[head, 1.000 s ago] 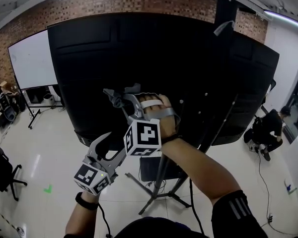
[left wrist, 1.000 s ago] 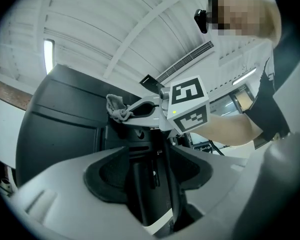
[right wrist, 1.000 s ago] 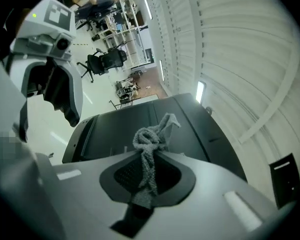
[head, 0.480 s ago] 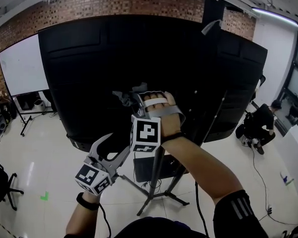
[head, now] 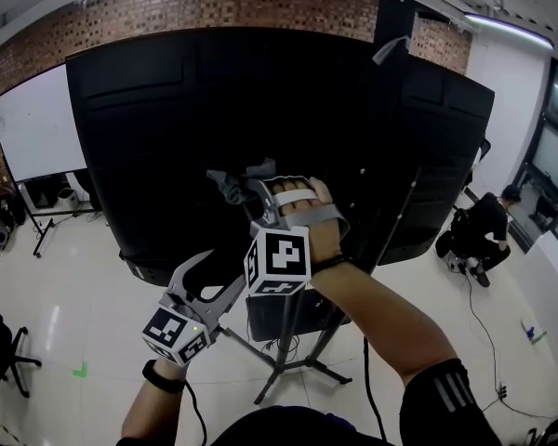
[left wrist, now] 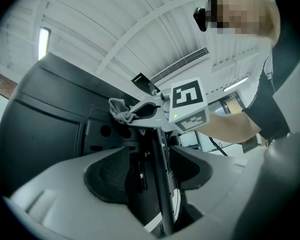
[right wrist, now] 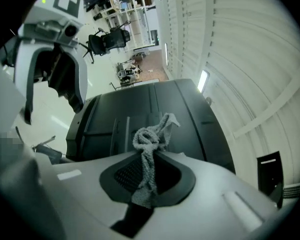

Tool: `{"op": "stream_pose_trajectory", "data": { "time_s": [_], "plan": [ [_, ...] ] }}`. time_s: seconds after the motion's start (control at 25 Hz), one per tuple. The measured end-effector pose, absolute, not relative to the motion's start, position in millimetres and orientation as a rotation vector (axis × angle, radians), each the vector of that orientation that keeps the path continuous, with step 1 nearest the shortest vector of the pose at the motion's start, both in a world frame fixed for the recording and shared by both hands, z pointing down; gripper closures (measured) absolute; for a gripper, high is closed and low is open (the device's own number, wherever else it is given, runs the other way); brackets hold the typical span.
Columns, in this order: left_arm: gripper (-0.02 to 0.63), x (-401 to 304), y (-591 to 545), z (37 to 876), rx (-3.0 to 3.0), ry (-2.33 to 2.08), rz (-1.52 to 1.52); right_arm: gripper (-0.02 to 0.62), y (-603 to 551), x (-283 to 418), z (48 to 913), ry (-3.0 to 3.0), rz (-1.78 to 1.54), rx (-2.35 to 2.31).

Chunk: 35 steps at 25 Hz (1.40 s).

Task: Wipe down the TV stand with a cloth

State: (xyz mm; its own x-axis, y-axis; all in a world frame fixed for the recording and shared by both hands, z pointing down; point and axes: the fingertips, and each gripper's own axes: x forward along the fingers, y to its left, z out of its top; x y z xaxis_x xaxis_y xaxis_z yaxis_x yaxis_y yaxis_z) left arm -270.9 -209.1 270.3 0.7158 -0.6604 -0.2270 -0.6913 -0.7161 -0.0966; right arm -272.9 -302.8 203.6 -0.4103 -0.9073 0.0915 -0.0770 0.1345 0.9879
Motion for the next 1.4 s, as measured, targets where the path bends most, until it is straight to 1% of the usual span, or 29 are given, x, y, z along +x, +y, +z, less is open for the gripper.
{"op": "stream_pose_trajectory", "data": {
  "time_s": [0.16, 0.4, 0.52, 0.76, 1.16, 1.4],
  "plan": [
    [0.331, -295.8, -214.0, 284.2, -2.732, 1.17, 0.253, 0.561, -287.9, -310.6, 221.6, -1.819, -1.331, 0.874],
    [0.331, -320.9, -213.5, 289.6, -2.707, 1.28, 0.23, 0.561, -297.6, -347.0, 255.0, -1.868, -1.319, 0.763],
    [0.331, -328.7, -213.5, 297.0, -2.704, 1.295, 0.227, 0.561, -307.5, -353.3, 265.3, -1.871, -1.295, 0.755],
    [0.331, -317.6, -211.9, 298.9, -2.738, 1.27, 0.22, 0.561, -317.5, -335.9, 274.8, -1.793, -1.297, 0.776],
    [0.331, -274.5, -219.1, 303.6, -2.804, 1.122, 0.235, 0.561, -324.8, -262.4, 276.1, -1.686, -1.215, 0.894],
    [0.331, -254.2, -223.1, 297.5, -2.826, 1.078, 0.233, 0.561, -322.5, -252.4, 275.6, -1.672, -1.24, 0.897]
  ]
}}
